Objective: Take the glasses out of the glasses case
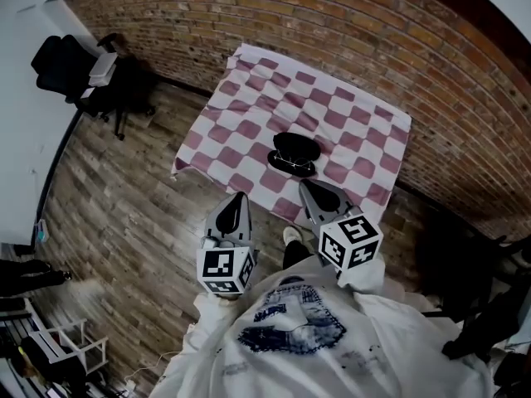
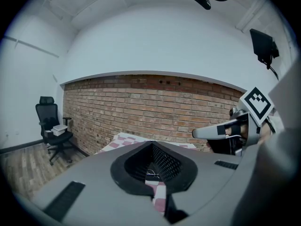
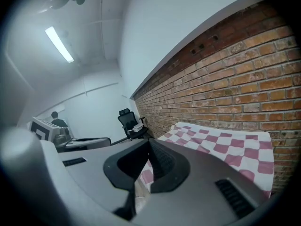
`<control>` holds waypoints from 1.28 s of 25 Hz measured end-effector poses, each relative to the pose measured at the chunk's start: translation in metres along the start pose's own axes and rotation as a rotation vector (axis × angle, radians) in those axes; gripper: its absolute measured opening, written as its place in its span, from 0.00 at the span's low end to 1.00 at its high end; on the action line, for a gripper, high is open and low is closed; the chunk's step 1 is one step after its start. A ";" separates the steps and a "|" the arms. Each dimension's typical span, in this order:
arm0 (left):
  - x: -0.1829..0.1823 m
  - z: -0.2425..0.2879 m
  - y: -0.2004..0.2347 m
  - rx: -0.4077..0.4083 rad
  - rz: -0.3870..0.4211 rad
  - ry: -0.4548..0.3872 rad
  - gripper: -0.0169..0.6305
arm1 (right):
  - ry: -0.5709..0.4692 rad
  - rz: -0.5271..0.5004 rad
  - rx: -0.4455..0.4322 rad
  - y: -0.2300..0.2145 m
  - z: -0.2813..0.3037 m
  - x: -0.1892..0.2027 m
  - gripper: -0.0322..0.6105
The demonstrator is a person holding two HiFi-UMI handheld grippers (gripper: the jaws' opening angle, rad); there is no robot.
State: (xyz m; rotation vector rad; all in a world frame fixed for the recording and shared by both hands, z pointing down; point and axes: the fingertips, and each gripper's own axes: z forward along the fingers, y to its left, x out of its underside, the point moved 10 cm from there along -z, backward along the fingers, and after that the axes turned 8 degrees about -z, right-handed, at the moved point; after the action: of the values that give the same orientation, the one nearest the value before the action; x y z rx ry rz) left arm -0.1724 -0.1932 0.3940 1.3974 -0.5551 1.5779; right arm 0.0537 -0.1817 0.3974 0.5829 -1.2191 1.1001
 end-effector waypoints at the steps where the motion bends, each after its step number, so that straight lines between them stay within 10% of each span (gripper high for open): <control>1: -0.002 0.006 0.000 0.001 0.000 0.000 0.04 | 0.007 0.002 -0.002 -0.005 0.004 -0.001 0.07; 32: 0.018 0.114 0.039 -0.073 -0.050 0.072 0.04 | 0.262 -0.131 -0.095 -0.091 0.111 0.019 0.07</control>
State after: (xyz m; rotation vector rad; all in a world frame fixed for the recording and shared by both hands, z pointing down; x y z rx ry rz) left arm -0.1447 -0.2982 0.4487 1.2851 -0.5258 1.5469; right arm 0.0848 -0.3058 0.4652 0.4252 -0.9863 0.9687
